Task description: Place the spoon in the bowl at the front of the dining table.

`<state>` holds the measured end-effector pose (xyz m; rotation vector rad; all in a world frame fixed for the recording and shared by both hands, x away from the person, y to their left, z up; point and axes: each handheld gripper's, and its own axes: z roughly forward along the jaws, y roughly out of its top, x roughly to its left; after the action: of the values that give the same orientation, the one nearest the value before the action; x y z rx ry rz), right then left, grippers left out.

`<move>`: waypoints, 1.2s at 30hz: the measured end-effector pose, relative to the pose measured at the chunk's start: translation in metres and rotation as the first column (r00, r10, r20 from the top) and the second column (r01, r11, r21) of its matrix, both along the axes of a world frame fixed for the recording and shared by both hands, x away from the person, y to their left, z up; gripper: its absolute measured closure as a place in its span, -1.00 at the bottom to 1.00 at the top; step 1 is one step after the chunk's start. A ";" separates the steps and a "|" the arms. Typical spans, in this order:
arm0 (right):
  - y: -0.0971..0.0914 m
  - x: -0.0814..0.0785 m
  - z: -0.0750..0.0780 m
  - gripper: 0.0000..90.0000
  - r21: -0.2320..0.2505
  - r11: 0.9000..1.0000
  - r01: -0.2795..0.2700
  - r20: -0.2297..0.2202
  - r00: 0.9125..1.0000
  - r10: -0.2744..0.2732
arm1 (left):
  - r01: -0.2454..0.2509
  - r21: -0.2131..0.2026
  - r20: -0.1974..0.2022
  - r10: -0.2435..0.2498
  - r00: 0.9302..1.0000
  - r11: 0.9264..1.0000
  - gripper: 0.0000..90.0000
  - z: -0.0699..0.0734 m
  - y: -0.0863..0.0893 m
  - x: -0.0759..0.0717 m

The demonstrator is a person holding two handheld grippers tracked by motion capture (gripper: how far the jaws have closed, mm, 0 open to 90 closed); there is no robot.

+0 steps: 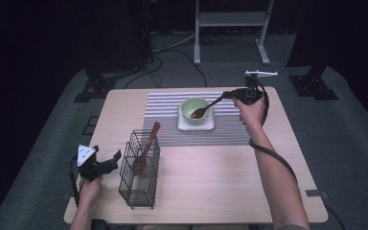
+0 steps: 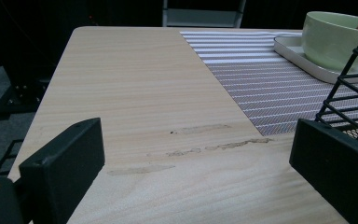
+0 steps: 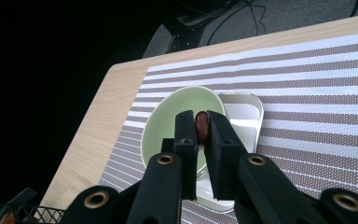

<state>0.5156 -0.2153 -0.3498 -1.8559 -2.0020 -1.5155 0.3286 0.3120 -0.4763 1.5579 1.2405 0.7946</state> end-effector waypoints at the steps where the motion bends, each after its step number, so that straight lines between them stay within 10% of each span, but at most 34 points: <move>1: 0.000 0.000 0.000 0.83 0.000 1.000 0.000 0.000 1.000 0.000 | 0.000 0.000 0.000 0.000 1.000 1.000 -0.95 0.000 0.000 0.000; 36: -0.001 0.009 -0.031 0.79 0.019 1.000 -0.008 -0.052 0.999 0.009 | -0.003 -0.008 0.000 0.003 1.000 1.000 -0.95 0.000 0.001 0.000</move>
<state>0.5250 -0.2167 -0.3812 -1.8578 -1.9641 -1.4622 0.3286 0.3129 -0.4763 1.5503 1.2451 0.7911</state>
